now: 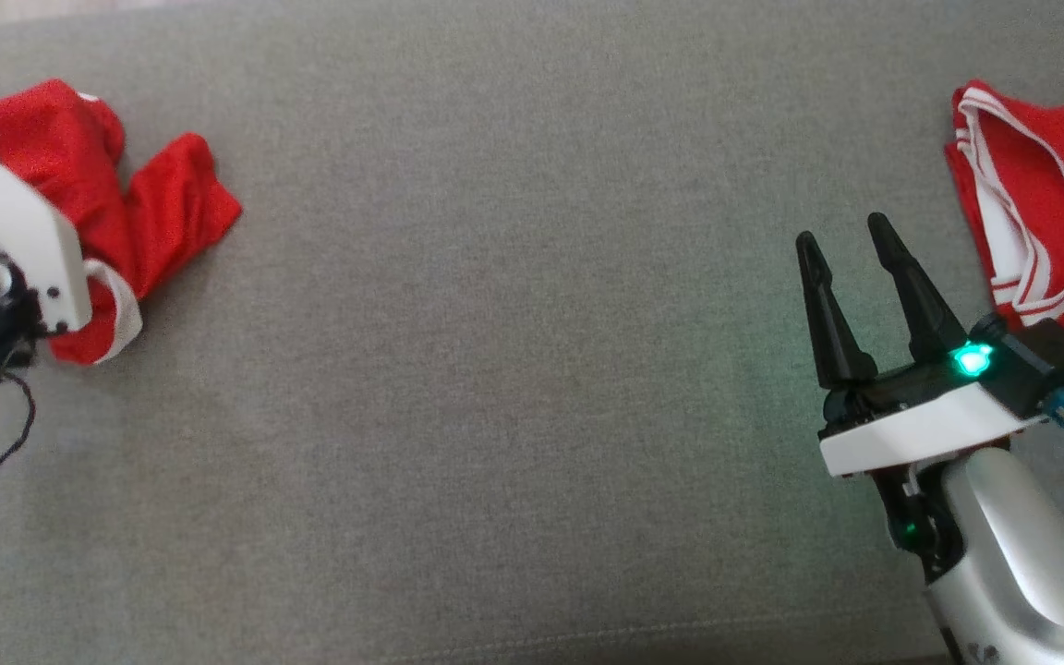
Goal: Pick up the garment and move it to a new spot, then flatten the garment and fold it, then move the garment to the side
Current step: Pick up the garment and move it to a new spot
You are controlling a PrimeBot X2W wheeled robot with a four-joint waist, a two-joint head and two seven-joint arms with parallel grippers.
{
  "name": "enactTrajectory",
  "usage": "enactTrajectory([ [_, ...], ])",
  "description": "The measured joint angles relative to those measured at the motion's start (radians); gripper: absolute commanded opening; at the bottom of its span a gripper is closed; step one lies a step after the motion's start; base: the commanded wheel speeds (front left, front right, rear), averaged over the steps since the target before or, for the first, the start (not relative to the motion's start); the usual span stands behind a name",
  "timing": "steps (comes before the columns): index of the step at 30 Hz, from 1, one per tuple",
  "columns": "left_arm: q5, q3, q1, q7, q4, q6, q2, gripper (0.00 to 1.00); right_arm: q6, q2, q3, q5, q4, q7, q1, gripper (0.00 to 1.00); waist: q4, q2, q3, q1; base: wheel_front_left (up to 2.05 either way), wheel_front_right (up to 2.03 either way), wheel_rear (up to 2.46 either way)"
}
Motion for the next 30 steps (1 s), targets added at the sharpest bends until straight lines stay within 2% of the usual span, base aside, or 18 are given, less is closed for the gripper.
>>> enactTrajectory([
  [5, 0.009, -0.092, -0.033, -0.012, -0.089, -0.001, 0.009, 0.00, 0.000, 0.009, -0.001, 0.000, 0.018, 0.000, 0.004, 1.00, 0.007, 0.0000, -0.055, 0.0000, 0.00, 0.00, 0.00],
  [9, -0.042, -0.197, -0.055, -0.014, -0.219, -0.002, 0.010, 0.00, 0.000, 0.027, -0.005, 0.000, 0.032, 0.000, 0.033, 1.00, 0.002, 0.0000, -0.114, 0.0000, 0.00, 0.00, 0.00],
  [14, -0.154, -0.249, -0.101, -0.033, -0.357, -0.007, -0.006, 0.00, 0.000, 0.041, -0.010, 0.000, 0.049, 0.000, 0.060, 1.00, -0.032, 0.0000, -0.179, -0.0001, 0.00, 0.00, 0.00],
  [18, -0.247, -0.248, -0.143, -0.086, -0.425, -0.007, -0.076, 0.00, 0.000, 0.051, -0.024, 0.000, 0.055, 0.000, 0.062, 1.00, -0.082, 0.0000, -0.210, -0.0001, 0.00, 0.00, 0.00],
  [23, -0.308, -0.218, -0.148, -0.183, -0.449, 0.005, -0.177, 0.00, 0.000, 0.051, -0.066, -0.002, 0.055, 0.000, 0.076, 1.00, -0.133, 0.0000, -0.229, -0.0001, 0.00, 0.00, 0.00],
  [27, -0.364, -0.173, -0.054, -0.270, -0.438, 0.043, -0.232, 0.00, 0.000, 0.046, -0.087, -0.002, 0.056, 0.000, 0.103, 1.00, -0.141, 0.0000, -0.228, -0.0001, 0.00, 0.00, 0.00],
  [28, -0.364, -0.173, -0.054, -0.270, -0.438, 0.043, -0.232, 0.00, 0.000, 0.046, -0.087, -0.002, 0.056, 0.000, 0.103, 1.00, -0.141, 0.0000, -0.228, -0.0001, 0.00, 0.00, 0.00],
  [30, -0.386, -0.166, 0.050, -0.312, -0.418, 0.045, -0.239, 0.00, 0.000, 0.046, -0.087, -0.002, 0.061, 0.000, 0.106, 1.00, -0.144, 0.0000, -0.226, -0.0001, 0.00, 0.00, 0.00],
])
